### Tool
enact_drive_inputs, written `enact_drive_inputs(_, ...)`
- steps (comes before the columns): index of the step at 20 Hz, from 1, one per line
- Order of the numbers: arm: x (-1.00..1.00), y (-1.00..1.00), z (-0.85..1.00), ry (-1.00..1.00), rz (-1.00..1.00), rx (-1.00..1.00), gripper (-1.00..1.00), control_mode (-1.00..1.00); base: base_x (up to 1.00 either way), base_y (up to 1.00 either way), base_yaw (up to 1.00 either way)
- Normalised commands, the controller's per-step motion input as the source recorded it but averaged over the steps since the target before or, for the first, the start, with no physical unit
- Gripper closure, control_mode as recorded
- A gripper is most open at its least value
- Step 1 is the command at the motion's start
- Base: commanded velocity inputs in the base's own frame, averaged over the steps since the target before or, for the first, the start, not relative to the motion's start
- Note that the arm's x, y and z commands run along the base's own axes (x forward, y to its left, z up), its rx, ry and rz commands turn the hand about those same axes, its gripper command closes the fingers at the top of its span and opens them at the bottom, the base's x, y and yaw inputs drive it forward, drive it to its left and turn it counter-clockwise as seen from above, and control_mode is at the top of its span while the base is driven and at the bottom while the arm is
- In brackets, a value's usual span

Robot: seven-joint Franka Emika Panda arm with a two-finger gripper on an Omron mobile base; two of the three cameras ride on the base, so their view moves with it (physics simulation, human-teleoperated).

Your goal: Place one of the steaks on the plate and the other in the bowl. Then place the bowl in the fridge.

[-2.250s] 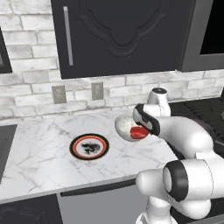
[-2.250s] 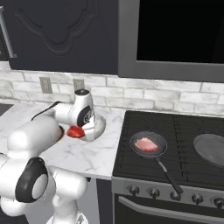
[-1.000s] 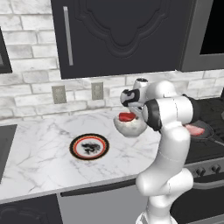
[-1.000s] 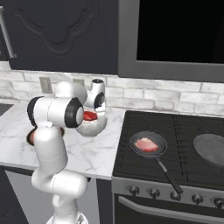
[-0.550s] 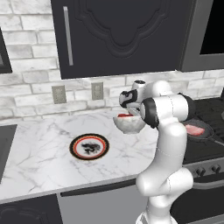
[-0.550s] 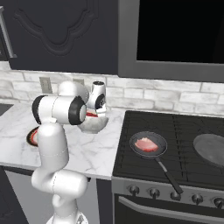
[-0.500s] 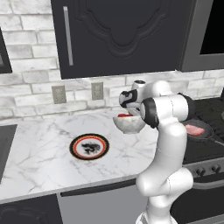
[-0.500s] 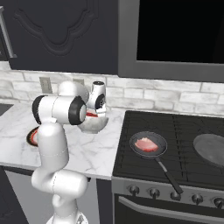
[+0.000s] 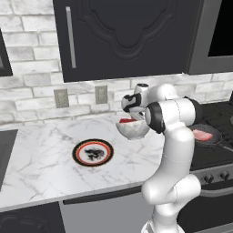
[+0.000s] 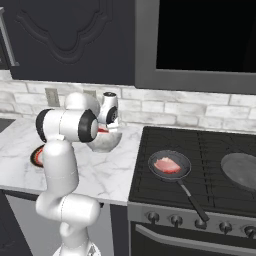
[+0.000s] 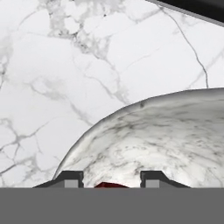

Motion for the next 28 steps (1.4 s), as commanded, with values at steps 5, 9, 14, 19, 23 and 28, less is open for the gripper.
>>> enact_drive_inputs(5,-0.15,0.0,0.0,0.0,-0.01,0.0,-1.0,-1.0,0.0,0.0,0.0)
enact_drive_inputs(9,-0.27,0.0,0.05,0.0,-0.03,0.0,-1.0,-1.0,0.0,0.0,0.0)
enact_drive_inputs(14,-0.26,0.0,0.22,0.0,-0.02,-0.02,-1.0,-1.0,0.0,0.0,0.0)
enact_drive_inputs(19,-0.3,0.0,0.26,0.0,-0.01,-0.03,-1.0,-1.0,0.0,0.0,0.0)
enact_drive_inputs(23,-0.26,0.0,0.27,0.0,-0.02,-0.04,-1.0,-1.0,0.0,0.0,0.0)
enact_drive_inputs(28,-0.54,-0.05,0.0,-0.03,-0.01,0.0,-1.0,-1.0,0.0,0.0,0.0)
